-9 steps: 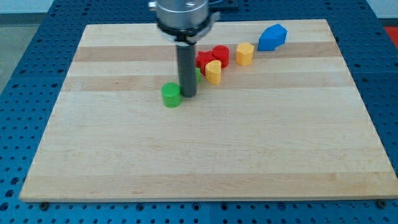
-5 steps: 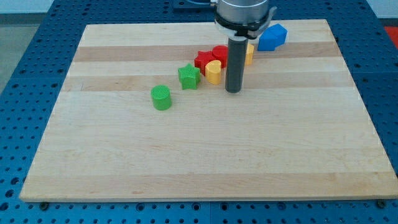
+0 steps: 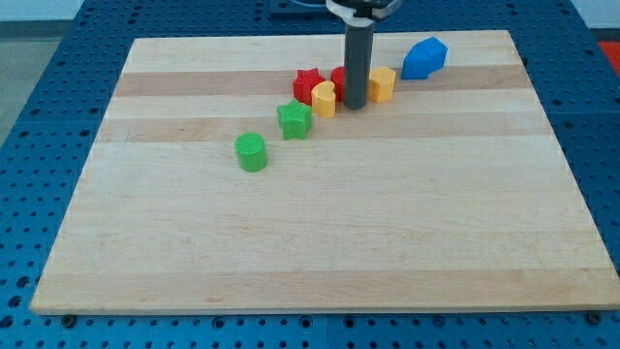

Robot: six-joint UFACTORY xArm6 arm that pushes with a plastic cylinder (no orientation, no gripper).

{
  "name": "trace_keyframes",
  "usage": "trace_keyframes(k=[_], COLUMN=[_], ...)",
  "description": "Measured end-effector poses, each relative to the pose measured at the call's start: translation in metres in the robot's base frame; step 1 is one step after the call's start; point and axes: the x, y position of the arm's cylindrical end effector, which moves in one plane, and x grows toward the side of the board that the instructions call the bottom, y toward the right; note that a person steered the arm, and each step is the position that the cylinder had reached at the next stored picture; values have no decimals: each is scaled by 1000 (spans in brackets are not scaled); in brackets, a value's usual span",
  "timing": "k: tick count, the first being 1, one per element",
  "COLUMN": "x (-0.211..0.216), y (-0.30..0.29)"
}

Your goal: Push the yellow hexagon to the bottom of the blue triangle

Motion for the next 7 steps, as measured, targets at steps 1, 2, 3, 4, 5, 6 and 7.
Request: trace_keyframes(k=[1,2,3,4,5,6,7], x=[-11,-10,-6,-18,-26,-25,-7], y=[6,7,24,52,59,52,38])
